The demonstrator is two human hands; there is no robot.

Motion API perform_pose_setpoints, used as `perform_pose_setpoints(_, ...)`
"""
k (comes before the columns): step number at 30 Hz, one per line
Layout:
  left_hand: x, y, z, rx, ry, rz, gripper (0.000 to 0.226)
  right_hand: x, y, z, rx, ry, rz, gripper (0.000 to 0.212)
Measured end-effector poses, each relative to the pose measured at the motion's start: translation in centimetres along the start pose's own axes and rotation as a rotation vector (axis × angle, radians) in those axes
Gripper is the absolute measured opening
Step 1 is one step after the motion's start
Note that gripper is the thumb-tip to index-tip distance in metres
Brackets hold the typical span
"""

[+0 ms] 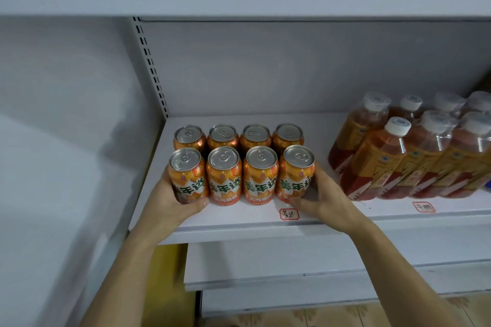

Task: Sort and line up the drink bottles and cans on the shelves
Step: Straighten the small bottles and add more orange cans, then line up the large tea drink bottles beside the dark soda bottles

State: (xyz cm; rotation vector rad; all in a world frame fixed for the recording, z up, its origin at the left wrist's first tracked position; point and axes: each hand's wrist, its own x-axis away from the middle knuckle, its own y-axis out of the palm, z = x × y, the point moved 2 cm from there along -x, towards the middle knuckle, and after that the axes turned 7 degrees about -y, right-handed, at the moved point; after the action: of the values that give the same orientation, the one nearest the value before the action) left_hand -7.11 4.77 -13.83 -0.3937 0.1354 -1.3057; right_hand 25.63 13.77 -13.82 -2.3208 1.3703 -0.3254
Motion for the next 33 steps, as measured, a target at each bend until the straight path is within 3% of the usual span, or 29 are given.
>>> perform_pose_setpoints(6,-0.1,0.3,-0.4,-0.033,-0.020,0.047,0.072,-0.1,0.6,0.0,0.032,0.029,-0.013,0.067)
perform_pose_setpoints(25,0.3,-0.2,-0.3,-0.086,-0.056,0.017,0.080,0.1,0.6,-0.8,0.095,0.014,-0.016,0.076)
perform_pose_setpoints(30,4.5,-0.1,-0.9,-0.241,-0.109,0.162,0.107,2.7,-0.2,-0.8,0.173,-0.057,0.023,0.095)
perform_pose_setpoints(33,9.1,2.4,-0.4,-0.197,-0.169,0.318,0.103,6.2,-2.2,-1.4,0.262,-0.118,0.009,0.094)
